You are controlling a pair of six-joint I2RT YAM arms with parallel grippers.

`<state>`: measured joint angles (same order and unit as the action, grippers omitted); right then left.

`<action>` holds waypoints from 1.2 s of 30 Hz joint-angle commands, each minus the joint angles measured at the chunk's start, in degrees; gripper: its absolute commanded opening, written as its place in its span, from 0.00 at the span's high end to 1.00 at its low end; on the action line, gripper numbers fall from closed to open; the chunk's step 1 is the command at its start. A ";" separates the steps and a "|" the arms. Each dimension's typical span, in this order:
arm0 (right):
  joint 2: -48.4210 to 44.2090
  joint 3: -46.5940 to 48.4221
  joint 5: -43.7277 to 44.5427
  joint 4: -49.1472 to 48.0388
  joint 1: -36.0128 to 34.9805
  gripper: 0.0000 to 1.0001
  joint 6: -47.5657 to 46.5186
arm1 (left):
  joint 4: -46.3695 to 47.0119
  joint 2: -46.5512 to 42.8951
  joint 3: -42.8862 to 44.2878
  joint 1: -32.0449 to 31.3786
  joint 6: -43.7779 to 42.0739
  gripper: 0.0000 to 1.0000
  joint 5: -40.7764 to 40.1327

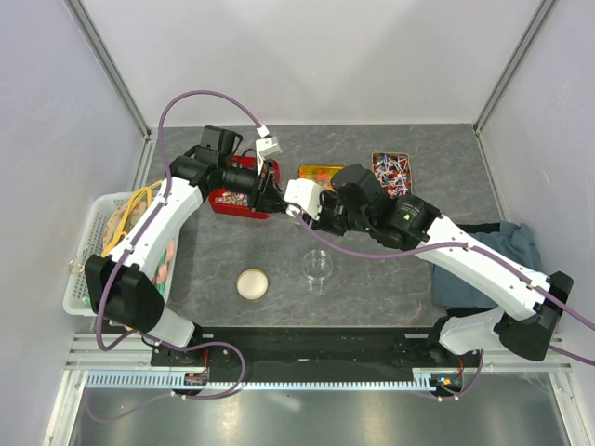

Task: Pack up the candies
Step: Pick up the spatula from the center of the board.

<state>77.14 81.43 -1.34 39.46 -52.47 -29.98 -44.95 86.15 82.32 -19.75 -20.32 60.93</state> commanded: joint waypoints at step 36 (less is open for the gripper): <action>-5.42 -14.63 8.99 -13.27 8.26 1.00 0.09 | 13.13 16.39 11.00 13.85 11.61 0.00 -44.92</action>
<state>73.17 67.35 5.23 30.06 -44.99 -30.63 -31.09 94.89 87.68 -8.08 -12.60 24.99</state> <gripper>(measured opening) 0.370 0.993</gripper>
